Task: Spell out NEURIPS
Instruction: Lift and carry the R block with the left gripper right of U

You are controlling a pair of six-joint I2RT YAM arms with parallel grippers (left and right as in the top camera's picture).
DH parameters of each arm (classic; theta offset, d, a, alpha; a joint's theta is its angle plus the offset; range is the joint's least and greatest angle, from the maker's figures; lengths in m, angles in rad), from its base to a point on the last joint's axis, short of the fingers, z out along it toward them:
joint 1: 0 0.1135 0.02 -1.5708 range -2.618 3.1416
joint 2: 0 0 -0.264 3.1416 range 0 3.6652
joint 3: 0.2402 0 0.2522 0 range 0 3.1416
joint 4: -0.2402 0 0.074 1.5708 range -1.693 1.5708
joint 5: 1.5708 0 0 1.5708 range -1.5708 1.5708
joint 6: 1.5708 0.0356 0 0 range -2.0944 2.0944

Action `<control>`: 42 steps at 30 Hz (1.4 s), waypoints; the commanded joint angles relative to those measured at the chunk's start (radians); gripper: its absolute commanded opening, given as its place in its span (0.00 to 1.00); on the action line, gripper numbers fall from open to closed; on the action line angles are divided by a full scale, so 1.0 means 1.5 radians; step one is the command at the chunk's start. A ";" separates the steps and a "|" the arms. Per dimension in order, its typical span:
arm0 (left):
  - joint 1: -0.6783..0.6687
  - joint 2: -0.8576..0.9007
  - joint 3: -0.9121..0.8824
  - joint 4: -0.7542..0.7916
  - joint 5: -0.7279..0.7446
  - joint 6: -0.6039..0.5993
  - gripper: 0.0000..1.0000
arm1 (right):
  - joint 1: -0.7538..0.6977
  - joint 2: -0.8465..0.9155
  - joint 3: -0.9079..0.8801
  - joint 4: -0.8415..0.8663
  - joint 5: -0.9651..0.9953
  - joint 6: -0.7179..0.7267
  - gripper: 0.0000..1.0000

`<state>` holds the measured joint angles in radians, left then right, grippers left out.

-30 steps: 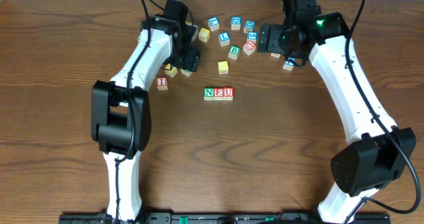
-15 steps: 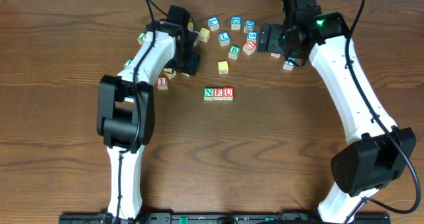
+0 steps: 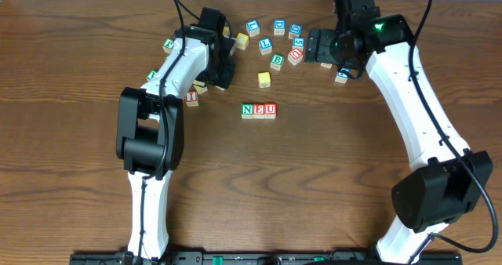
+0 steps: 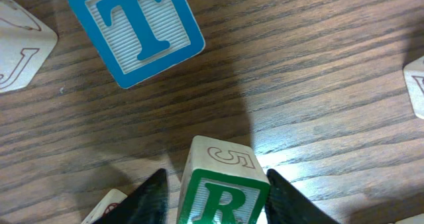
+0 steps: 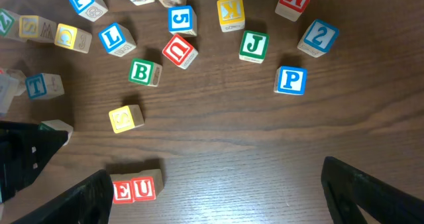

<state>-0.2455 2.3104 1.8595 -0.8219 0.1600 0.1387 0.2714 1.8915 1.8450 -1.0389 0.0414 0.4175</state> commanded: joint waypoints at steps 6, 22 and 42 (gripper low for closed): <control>-0.003 0.004 0.002 -0.002 0.008 -0.016 0.35 | 0.005 0.006 0.002 -0.004 0.012 0.010 0.95; -0.003 -0.070 0.002 -0.019 0.006 -0.078 0.29 | -0.012 0.006 0.002 -0.006 0.087 0.010 0.99; -0.135 -0.154 0.002 -0.069 0.006 -0.261 0.29 | -0.158 0.006 0.002 -0.027 0.088 0.010 0.99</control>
<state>-0.3843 2.0953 1.8595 -0.9226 0.1593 -0.1833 0.0460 1.8915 1.8450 -1.0740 0.1589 0.4210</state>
